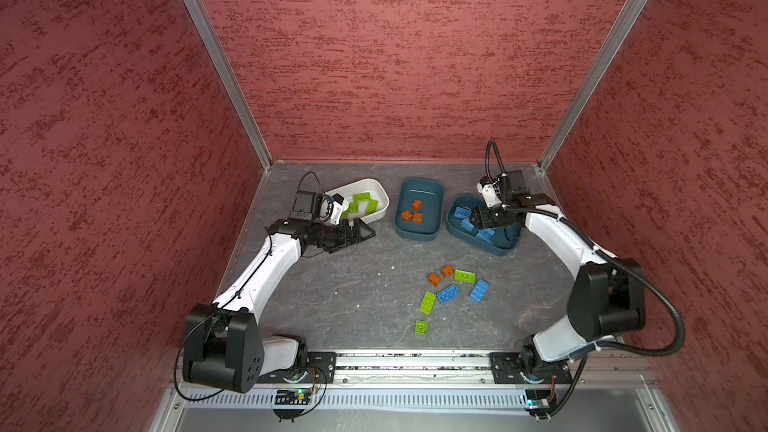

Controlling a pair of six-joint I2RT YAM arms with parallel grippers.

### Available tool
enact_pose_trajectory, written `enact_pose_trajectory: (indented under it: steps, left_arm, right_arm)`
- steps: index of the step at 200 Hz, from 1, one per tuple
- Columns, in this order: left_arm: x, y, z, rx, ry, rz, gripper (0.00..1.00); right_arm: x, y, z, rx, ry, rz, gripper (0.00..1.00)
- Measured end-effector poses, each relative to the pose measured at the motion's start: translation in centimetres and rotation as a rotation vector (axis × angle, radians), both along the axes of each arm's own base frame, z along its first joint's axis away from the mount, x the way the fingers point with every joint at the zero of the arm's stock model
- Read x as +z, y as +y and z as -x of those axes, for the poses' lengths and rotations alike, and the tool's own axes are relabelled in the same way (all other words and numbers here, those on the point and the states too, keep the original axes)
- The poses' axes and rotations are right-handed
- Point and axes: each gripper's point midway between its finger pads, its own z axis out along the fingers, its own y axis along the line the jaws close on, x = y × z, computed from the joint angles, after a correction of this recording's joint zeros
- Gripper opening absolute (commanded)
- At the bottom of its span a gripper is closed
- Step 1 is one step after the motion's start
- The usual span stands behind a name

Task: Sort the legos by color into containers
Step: 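Move the right gripper to the pile and grasp an orange-brown brick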

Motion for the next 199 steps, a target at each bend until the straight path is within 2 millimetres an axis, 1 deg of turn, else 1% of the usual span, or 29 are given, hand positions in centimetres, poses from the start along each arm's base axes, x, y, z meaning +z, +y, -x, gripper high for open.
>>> enact_pose_trajectory:
  steps: [8, 19, 47, 70, 89, 129, 142, 150, 168, 187, 199]
  left_arm:
    - [0.0, 0.0, 0.0, -0.001, 0.001, 0.0, 1.0]
    - [-0.1, -0.1, 0.0, -0.002, 0.003, -0.001, 1.0]
    - [-0.2, -0.2, 0.1, -0.006, 0.004, -0.003, 1.0]
    - [-0.2, -0.3, 0.1, -0.008, 0.004, -0.004, 1.0]
    - [-0.4, -0.2, 0.1, -0.006, 0.006, -0.01, 1.0]
    - [-1.7, 0.0, 0.9, 0.003, 0.038, -0.021, 1.0]
    - [-1.9, 0.0, 1.0, 0.005, 0.044, -0.022, 1.0]
    - [-2.0, 0.0, 1.2, 0.007, 0.048, -0.023, 1.0]
    - [-2.3, 0.1, 1.5, 0.008, 0.053, -0.024, 1.0]
    - [-2.4, 0.1, 1.7, 0.008, 0.057, -0.024, 1.0]
    - [-2.4, 0.1, 1.7, 0.01, 0.056, -0.025, 1.0]
  right_arm:
    - [0.1, 1.1, 1.0, 0.021, 0.002, -0.023, 0.71]
    - [-0.4, 2.8, 2.8, 0.061, 0.02, -0.05, 0.71]
    - [-2.8, 6.5, 7.3, 0.163, 0.099, -0.085, 0.71]
    - [-4.6, 8.2, 9.7, 0.209, 0.159, -0.098, 0.71]
    - [-5.1, 9.5, 10.6, 0.231, 0.177, -0.106, 0.71]
    - [-4.7, 13.4, 12.1, 0.336, 0.139, -0.131, 0.65]
    - [-5.0, 14.3, 12.6, 0.371, 0.139, -0.129, 0.62]
    - [-5.4, 14.8, 12.9, 0.39, 0.149, -0.123, 0.61]
    - [-7.3, 15.4, 13.7, 0.419, 0.198, -0.092, 0.58]
    - [-9.1, 15.5, 14.3, 0.432, 0.241, -0.055, 0.56]
    - [-9.6, 15.3, 14.4, 0.434, 0.249, -0.034, 0.56]
